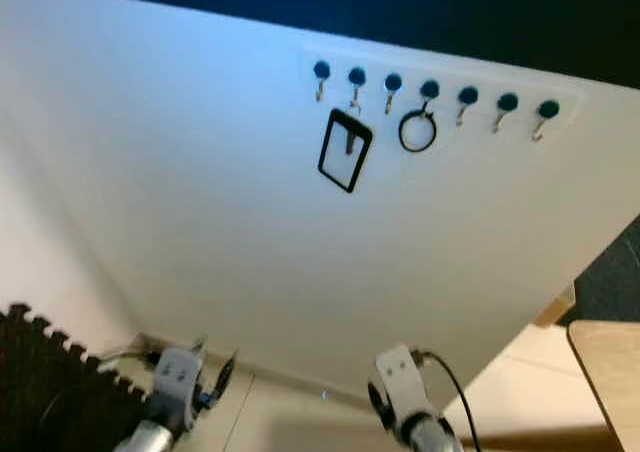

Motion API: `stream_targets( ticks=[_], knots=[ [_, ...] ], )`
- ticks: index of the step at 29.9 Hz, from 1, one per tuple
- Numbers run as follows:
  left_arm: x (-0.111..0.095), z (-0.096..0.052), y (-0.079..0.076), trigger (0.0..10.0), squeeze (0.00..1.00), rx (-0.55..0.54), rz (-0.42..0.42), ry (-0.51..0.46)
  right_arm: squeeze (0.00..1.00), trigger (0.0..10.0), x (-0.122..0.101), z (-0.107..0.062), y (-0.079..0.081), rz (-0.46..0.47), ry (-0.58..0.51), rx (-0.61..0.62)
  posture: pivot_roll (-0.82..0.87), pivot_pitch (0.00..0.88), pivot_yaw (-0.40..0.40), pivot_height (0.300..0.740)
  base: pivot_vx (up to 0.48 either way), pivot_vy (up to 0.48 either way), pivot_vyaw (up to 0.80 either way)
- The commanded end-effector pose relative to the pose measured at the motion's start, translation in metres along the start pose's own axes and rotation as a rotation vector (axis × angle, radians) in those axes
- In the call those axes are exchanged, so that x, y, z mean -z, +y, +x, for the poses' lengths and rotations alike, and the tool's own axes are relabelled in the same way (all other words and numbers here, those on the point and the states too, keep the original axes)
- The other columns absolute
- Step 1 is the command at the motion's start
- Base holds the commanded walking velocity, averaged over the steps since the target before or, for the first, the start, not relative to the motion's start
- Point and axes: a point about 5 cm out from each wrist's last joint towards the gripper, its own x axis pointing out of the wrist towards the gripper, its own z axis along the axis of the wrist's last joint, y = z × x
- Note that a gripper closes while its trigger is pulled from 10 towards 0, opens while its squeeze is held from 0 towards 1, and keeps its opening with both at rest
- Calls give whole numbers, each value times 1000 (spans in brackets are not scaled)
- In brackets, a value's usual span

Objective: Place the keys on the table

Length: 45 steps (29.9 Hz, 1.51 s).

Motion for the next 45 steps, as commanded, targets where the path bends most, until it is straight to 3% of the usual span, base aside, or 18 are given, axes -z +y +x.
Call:
stream_targets(
  ticks=[1, 2, 5, 10, 12, 13, 14, 18, 19, 20, 21, 22, 23, 28, 29, 30, 31, 45],
  knots=[
    [-5, 1, 0, 10000, 0, 12, -6, -27, 0, 10000, -4, -2, -1, -3, -56, 12, 82, 65, -71, 740, 0, 0, 0],
    [-25, 12, 4, 10000, 0, -5, -7, -118, 0, 10000, -30, 2, -4, 17, -222, 37, 80, 67, -69, 740, 0, 0, 0],
    [-32, 15, 4, 10000, 0, -8, -8, -146, 0, 10000, -41, 4, -6, 21, -290, 48, 78, 68, -67, 740, 0, 0, 0],
    [-56, 24, 14, 10000, 0, -72, 4, -263, 0, 10000, -110, 8, -27, 99, -626, 163, 72, 71, -64, 740, 0, 0, 0],
    [-61, 24, 16, 10000, 0, -81, 1, -277, 0, 10000, -121, 8, -29, 112, -675, 173, 72, 71, -64, 740, 0, 0, 0],
    [-71, 26, 20, 10000, 0, -93, -9, -313, 0, 10000, -148, 9, -29, 125, -781, 156, 70, 71, -61, 740, 0, 0, 0],
    [-71, 26, 20, 10000, 0, -93, -9, -313, 0, 10000, -148, 9, -29, 125, -781, 156, 70, 71, -61, 740, 0, 0, 0],
    [-89, 32, 21, 10000, 0, -70, 18, -358, 8, 10000, -187, 14, -26, 139, -900, 100, 72, 70, -59, 740, 0, 0, 0],
    [-92, 33, 21, 10000, 0, -67, 27, -364, 341, 10000, -192, 14, -25, 147, -915, 86, 72, 70, -59, 740, 0, 0, 0],
    [-92, 33, 21, 10000, 0, -67, 27, -364, 341, 10000, -192, 14, -25, 147, -915, 86, 72, 70, -59, 740, 0, 0, 0],
    [-95, 34, 22, 10000, 0, -74, 29, -374, 875, 10000, -199, 18, -23, 157, -918, 55, 72, 69, -58, 740, 0, 0, 0],
    [-95, 34, 22, 10000, 0, -74, 29, -374, 875, 10000, -199, 18, -23, 157, -918, 55, 72, 69, -58, 740, 0, 0, 0],
    [-99, 35, 23, 10000, 0, -79, 30, -384, 1000, 10000, -205, 20, -23, 172, -931, 41, 72, 71, -58, 740, 0, 0, 0],
    [-115, 38, 20, 10000, 0, -44, 24, -438, 1000, 10000, -228, 25, -28, 242, -965, 45, 80, 74, -67, 740, 0, 0, 0],
    [-121, 38, 18, 10000, 0, -20, 21, -459, 894, 10000, -236, 25, -32, 271, -984, 51, 81, 74, -69, 740, 0, 0, 0],
    [-121, 38, 18, 10000, 0, -20, 21, -459, 894, 10000, -236, 25, -32, 271, -984, 51, 81, 74, -69, 740, 0, 0, 0],
    [-130, 38, 14, 10000, 0, 15, 16, -480, 16, 10000, -245, 22, -35, 301, -1016, 51, 81, 74, -69, 740, 0, 0, 0],
    [-142, 37, 8, 10000, 0, 70, 55, -493, 0, 10000, -259, 23, -39, 434, -1043, 0, 81, 74, -65, 740, 0, 0, 0]
  ],
)
